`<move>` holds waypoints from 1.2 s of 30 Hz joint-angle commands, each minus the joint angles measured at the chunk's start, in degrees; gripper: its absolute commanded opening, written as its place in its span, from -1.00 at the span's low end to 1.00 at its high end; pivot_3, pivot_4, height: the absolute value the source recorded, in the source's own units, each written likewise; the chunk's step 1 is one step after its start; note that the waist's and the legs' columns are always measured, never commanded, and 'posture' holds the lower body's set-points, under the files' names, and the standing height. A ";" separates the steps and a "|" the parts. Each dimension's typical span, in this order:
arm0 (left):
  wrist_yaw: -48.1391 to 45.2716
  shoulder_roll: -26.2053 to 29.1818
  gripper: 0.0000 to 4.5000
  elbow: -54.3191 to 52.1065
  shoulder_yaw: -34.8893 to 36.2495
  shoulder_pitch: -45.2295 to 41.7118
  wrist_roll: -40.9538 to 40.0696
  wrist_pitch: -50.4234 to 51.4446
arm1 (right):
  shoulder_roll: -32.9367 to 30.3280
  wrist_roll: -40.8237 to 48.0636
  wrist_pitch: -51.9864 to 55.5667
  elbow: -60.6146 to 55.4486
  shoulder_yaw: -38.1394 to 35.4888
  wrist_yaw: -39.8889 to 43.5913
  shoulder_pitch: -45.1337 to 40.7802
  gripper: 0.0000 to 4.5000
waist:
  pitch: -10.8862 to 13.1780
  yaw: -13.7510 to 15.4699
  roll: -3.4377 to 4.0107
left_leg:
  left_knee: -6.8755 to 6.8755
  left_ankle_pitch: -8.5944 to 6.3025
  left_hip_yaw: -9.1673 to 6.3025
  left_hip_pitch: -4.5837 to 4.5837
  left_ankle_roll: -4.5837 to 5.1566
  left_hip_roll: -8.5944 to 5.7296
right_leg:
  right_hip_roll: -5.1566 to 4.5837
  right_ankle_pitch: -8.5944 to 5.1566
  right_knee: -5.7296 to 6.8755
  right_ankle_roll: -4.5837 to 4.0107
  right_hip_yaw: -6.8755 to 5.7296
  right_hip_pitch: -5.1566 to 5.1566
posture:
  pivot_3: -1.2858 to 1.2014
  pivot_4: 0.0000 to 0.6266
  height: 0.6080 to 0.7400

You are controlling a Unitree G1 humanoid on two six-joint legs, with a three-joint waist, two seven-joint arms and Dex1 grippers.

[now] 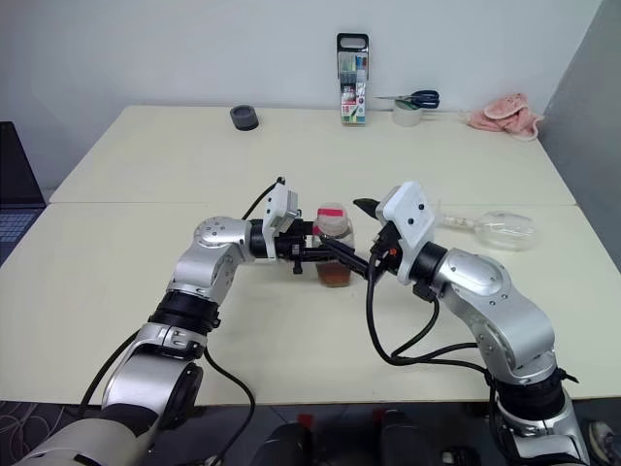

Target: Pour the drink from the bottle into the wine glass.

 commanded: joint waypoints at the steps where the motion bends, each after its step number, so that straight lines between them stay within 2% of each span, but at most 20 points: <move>1: -0.20 0.31 -0.26 -2.03 1.22 -0.42 -1.42 -0.72 | -2.03 1.77 -0.70 -3.35 -1.61 2.61 -0.12 0.86 | 0.00 0.01 0.00 | 0.00 -0.01 0.00 0.00 0.01 0.00 | 0.00 0.00 0.00 0.00 0.00 0.00 | 0.03 -0.52 1.00; 4: -0.24 0.37 -0.26 -2.17 1.22 -0.31 -1.44 -0.59 | -3.19 2.15 -0.72 -3.66 -1.75 3.33 0.04 0.86 | 0.00 0.02 0.00 | 0.00 -0.02 -0.01 0.00 0.04 0.01 | 0.00 0.00 0.00 0.00 -0.01 0.00 | 0.03 -0.52 1.00; 6: -0.29 0.35 -0.26 -2.50 1.16 -0.20 -1.51 -0.44 | -3.55 3.80 -0.07 -4.05 -2.75 3.72 0.14 1.00 | 0.00 0.03 0.00 | 0.00 -0.03 0.00 0.00 0.06 0.01 | 0.00 0.00 0.00 0.00 -0.01 0.00 | 0.03 -0.52 1.00; 13: -0.96 -0.12 -0.26 -4.23 0.81 0.08 -2.28 0.71 | -3.24 7.26 3.65 -2.84 -4.14 1.91 -2.32 1.00 | 0.00 0.03 0.00 | 0.00 -0.05 0.00 0.00 0.08 0.01 | 0.00 0.00 0.00 0.00 0.00 0.00 | 0.03 -0.52 1.00; 29: -1.15 -0.67 -0.26 -5.72 -0.11 0.89 -2.13 1.01 | 1.08 2.67 1.50 7.03 0.11 1.18 -8.06 1.00 | 0.00 0.01 0.00 | 0.00 -0.04 0.00 0.00 0.08 0.01 | 0.00 0.00 0.00 0.00 0.00 0.00 | 0.03 -0.52 1.00; 36: -1.00 -0.47 -0.26 -5.83 -0.13 1.24 -1.94 0.86 | 1.72 1.12 0.47 7.14 0.42 1.72 -7.94 -0.02 | 0.00 0.00 0.00 | 0.00 -0.04 -0.01 0.00 0.07 0.01 | 0.00 0.00 0.00 0.00 -0.01 0.00 | 0.03 -0.52 1.00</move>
